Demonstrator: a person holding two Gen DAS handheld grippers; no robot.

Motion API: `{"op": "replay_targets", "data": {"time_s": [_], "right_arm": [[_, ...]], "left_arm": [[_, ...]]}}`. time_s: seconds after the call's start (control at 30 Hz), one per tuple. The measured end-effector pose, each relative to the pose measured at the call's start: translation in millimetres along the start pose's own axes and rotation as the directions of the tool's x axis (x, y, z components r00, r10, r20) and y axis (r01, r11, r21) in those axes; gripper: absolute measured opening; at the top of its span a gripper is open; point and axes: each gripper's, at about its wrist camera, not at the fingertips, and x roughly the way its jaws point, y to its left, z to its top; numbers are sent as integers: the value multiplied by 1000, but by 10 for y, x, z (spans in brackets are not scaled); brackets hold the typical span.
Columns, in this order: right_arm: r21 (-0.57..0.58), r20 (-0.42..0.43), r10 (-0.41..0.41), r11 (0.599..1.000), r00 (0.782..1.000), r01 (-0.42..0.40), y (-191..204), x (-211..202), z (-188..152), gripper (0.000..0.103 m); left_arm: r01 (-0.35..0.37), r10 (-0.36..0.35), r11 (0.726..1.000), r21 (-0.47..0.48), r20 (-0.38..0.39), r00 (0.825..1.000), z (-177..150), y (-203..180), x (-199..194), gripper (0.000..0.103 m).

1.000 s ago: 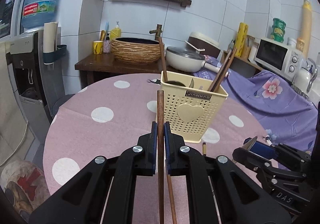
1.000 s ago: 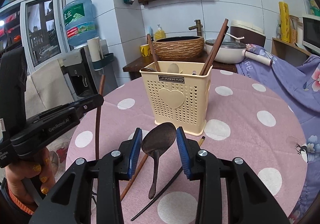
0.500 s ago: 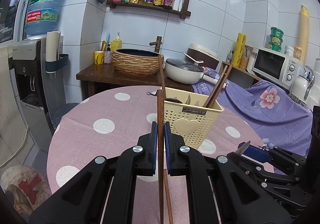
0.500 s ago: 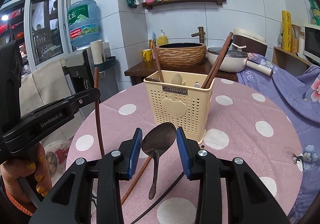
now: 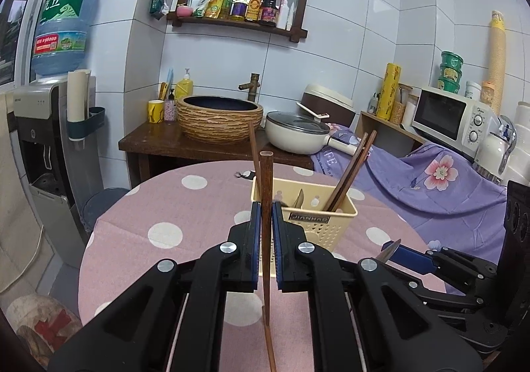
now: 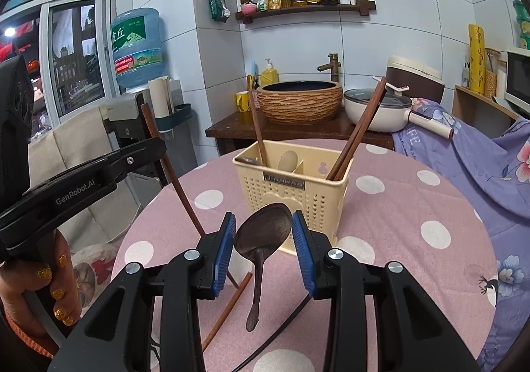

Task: Organize utensils
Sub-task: 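Lower the spoon into the caddy and open the right gripper while the left gripper releases the chopstick there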

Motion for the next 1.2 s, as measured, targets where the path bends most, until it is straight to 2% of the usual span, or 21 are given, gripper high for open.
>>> {"op": "replay_targets", "data": {"time_s": [0.23,0.4,0.67,0.83,0.97,1.2], "right_arm": [[2,23,1,1000,1000,-1,-49,-19,223,35],[22,57,9,1000,998,-10,-125,-56,511,35],[50,143,-18,999,990,11,-253,-95,1177,35],[38,209,-86,996,974,80,-327,40,1398,35],[20,202,-125,992,971,123,-396,309,1225,35],[-38,150,-164,984,975,172,-404,682,802,35]], "left_arm": [[11,-12,1000,24,35,999,286,-84,-35,7],[24,-27,999,46,71,997,590,-158,-110,7],[17,-29,997,76,159,987,1413,-353,-169,7],[-23,7,997,77,202,979,1774,-413,47,7],[-39,27,997,64,182,983,1755,-376,370,7],[-43,40,998,35,82,996,1241,-203,880,7]]}}
